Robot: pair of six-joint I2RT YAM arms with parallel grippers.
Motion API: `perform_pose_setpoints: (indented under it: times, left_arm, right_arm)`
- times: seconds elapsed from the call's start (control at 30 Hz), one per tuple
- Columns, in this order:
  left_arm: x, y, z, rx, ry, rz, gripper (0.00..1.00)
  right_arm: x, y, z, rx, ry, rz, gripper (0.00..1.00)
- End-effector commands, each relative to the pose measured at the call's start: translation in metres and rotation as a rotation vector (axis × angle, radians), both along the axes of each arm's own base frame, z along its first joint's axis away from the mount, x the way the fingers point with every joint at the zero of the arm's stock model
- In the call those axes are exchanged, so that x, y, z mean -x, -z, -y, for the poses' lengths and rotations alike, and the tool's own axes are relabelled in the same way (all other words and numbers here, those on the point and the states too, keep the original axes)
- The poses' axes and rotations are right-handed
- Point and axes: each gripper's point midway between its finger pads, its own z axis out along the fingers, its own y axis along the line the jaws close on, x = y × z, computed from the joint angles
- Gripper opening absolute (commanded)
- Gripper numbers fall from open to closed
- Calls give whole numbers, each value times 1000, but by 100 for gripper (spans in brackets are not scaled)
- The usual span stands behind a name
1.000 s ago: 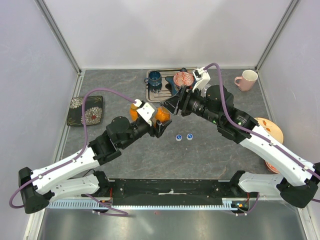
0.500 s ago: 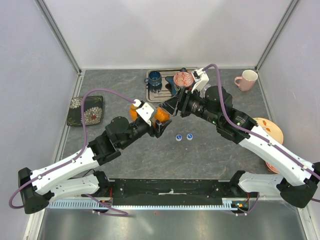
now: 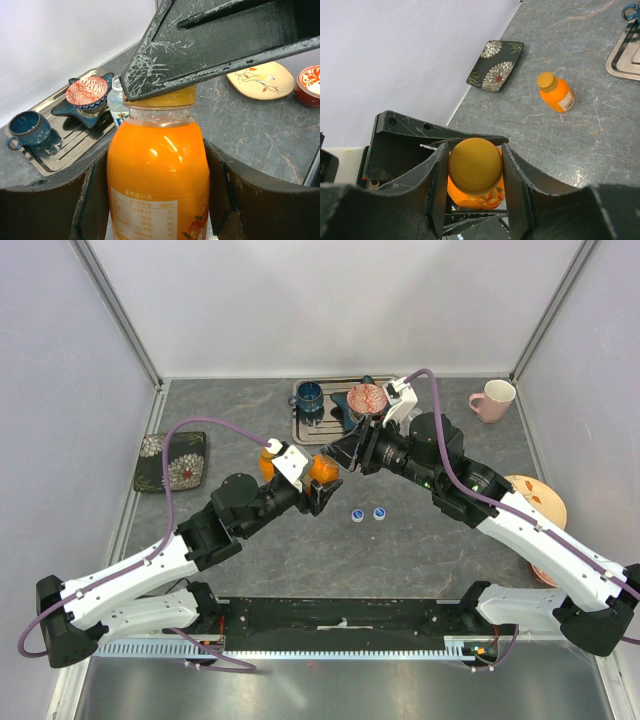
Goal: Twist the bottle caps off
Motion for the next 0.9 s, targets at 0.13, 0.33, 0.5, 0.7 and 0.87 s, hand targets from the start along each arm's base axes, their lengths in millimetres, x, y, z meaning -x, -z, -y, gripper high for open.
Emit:
perform_pose_setpoints:
  times: [0.13, 0.33, 0.5, 0.7, 0.87]
  left_arm:
    - [1, -36, -8, 132, -35, 30, 38]
    - [56, -72, 10, 208, 384, -13, 34]
    - [100, -82, 9, 256, 820, -152, 34]
    - [131, -79, 5, 224, 1127, -259, 31]
    - [140, -77, 1, 206, 1209, -297, 29]
  right_arm:
    - [13, -9, -1, -32, -58, 66, 0]
    - [29, -23, -3, 14, -182, 199, 0]
    - [59, -36, -12, 9, -378, 289, 0]
    - [91, -44, -15, 1, -572, 391, 0]
    - [126, -49, -10, -28, -772, 508, 0]
